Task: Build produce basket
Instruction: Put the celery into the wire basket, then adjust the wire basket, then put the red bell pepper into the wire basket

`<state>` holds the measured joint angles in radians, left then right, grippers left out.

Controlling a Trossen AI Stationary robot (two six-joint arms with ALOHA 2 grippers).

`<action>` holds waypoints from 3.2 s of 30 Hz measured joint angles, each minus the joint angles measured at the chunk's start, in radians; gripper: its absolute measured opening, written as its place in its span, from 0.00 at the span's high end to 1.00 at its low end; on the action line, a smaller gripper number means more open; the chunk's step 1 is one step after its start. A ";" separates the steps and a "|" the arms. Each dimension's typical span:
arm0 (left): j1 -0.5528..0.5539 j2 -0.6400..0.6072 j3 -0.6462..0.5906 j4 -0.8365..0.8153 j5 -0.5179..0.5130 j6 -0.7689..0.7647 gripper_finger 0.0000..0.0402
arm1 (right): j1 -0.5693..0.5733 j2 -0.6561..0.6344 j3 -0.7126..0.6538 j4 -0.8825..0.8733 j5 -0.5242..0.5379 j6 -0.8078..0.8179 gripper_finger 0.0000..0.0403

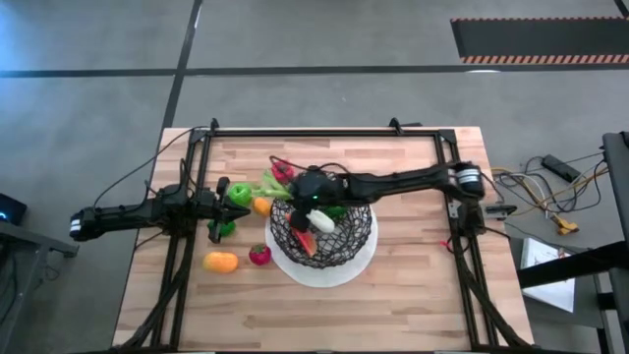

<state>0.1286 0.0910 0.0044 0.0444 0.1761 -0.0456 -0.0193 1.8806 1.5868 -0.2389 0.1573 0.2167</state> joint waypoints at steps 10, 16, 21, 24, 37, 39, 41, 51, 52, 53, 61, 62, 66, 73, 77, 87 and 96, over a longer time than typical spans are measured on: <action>0.000 0.001 0.000 0.000 0.000 0.000 1.00 | -0.009 0.125 0.123 -0.053 0.027 0.001 0.70; 0.000 0.000 0.000 0.000 0.000 0.000 1.00 | -0.007 0.104 0.214 -0.277 0.026 -0.044 0.46; 0.000 0.000 0.000 0.000 0.000 0.000 1.00 | 0.017 0.033 0.233 -0.487 0.031 0.008 0.37; 0.000 0.002 0.000 0.000 0.000 0.000 1.00 | 0.052 0.010 0.177 -0.608 0.017 0.090 0.38; 0.000 0.005 0.000 0.000 0.000 0.000 1.00 | 0.091 0.010 -0.058 -0.778 -0.026 0.291 0.74; 0.000 0.005 0.000 0.000 0.000 0.000 1.00 | 0.081 0.010 -0.068 -0.853 -0.011 0.302 0.80; 0.000 0.005 0.000 0.000 0.000 0.000 1.00 | 0.072 0.010 -0.070 -0.928 0.038 0.308 0.85; 0.000 0.005 0.000 0.000 0.000 0.000 1.00 | -0.012 -0.059 -0.155 -1.147 0.132 0.262 0.98; 0.000 0.005 0.000 0.000 0.000 0.000 1.00 | -0.022 -0.080 -0.183 -1.149 0.131 0.258 0.98; 0.000 0.005 0.000 0.000 0.000 0.000 1.00 | -0.032 -0.106 -0.211 -1.151 0.131 0.258 0.98; 0.000 0.005 0.000 0.000 0.000 0.000 1.00 | -0.037 -0.400 -0.307 -0.978 0.131 0.288 0.98; 0.000 0.005 0.000 0.000 0.000 0.000 1.00 | -0.033 -0.437 -0.309 -0.918 0.133 0.284 0.98; 0.000 0.005 0.000 0.000 0.000 0.000 1.00 | -0.037 -0.552 -0.342 -0.523 0.161 0.151 0.98; 0.000 0.005 0.000 0.000 0.000 0.000 1.00 | -0.179 -0.473 -0.344 -0.050 0.045 -0.189 0.92; 0.000 0.006 0.000 0.000 0.000 0.000 1.00 | -0.286 -0.300 -0.236 0.021 -0.138 -0.284 0.83; 0.000 0.006 0.000 0.000 0.000 0.000 1.00 | -0.354 0.166 0.285 -0.184 -0.296 -0.540 0.61; 0.000 0.007 0.000 0.000 0.000 0.000 1.00 | -0.354 0.463 0.704 -0.442 -0.327 -0.629 0.61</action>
<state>0.1287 0.0977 0.0044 0.0444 0.1759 -0.0456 -0.3737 2.3437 2.2908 -0.6813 -0.1692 -0.4119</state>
